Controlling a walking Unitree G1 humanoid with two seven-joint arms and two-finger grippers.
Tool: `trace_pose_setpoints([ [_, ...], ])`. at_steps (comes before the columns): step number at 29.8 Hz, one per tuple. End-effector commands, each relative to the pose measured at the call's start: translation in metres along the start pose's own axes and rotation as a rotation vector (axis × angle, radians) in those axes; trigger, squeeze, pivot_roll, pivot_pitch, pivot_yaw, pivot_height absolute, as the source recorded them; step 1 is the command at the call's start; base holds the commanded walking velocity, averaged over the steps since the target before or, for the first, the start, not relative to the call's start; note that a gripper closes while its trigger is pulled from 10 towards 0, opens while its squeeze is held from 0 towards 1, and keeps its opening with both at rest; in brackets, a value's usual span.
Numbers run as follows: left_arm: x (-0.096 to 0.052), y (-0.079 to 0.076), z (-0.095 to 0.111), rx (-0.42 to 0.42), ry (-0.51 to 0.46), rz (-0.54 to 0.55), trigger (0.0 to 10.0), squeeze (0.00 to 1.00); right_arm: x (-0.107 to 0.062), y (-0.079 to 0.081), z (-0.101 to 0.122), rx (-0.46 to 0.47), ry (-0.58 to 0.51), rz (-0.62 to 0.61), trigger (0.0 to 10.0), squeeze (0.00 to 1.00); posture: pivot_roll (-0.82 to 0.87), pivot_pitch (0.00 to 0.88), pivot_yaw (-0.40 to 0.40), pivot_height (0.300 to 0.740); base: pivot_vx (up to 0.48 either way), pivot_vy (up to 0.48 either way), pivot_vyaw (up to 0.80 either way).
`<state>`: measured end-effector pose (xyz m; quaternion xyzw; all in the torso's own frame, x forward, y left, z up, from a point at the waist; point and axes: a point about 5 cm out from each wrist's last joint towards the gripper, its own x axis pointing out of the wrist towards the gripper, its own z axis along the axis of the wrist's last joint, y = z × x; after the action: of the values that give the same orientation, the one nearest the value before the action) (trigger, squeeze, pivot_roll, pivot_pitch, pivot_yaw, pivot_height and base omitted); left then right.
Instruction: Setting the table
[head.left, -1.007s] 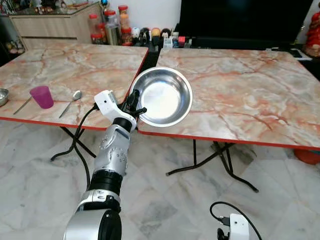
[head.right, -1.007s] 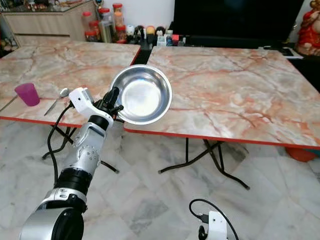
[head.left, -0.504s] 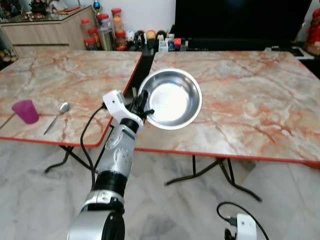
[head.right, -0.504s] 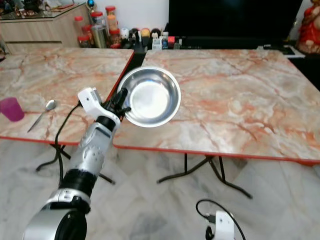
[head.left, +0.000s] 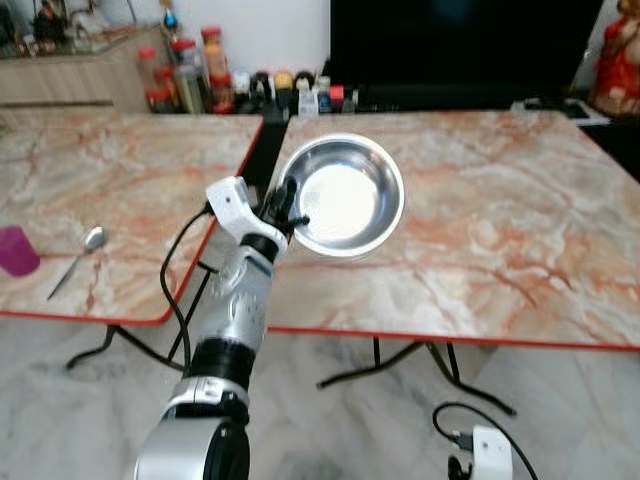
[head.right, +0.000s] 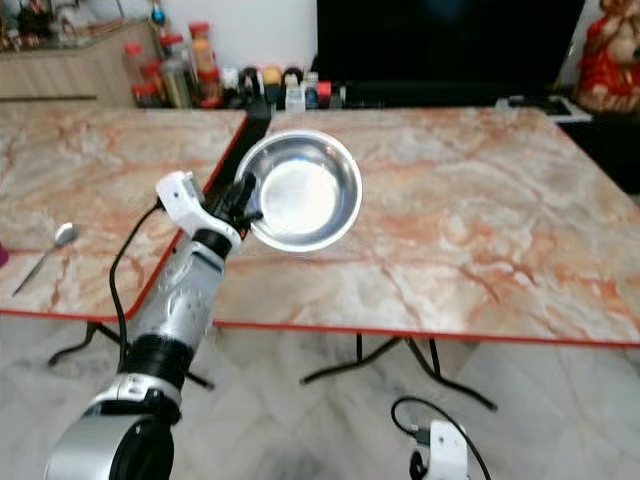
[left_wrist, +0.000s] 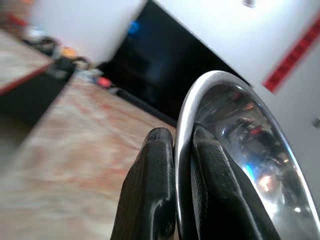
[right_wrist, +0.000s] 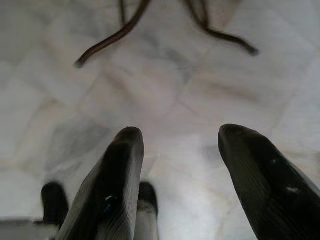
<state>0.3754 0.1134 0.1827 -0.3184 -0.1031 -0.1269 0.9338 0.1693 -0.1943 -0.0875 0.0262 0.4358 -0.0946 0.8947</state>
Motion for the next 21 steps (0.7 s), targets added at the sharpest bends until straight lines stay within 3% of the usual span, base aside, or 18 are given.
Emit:
trace_pose_setpoints([
  [1,-0.0006,0.0029,0.0022,0.021,-0.007,0.015,10.0,0.0,-0.0002,-0.0013,-0.0007,0.005,0.002,-0.002,10.0,0.0,-0.02,0.0,-0.003,0.736,0.0,0.0,0.0],
  [5,-0.0009,0.0038,0.0039,0.025,-0.016,0.016,10.0,0.0,-0.0002,-0.0013,-0.0005,0.002,0.001,-0.001,10.0,0.0,-0.02,0.0,-0.004,0.736,0.0,0.0,0.0],
  [21,-0.0008,0.0046,0.0054,0.024,-0.022,0.017,10.0,0.0,-0.0002,-0.0017,-0.0003,-0.001,-0.001,-0.003,10.0,0.0,-0.02,0.0,-0.005,0.736,0.0,-0.357,0.0],
])
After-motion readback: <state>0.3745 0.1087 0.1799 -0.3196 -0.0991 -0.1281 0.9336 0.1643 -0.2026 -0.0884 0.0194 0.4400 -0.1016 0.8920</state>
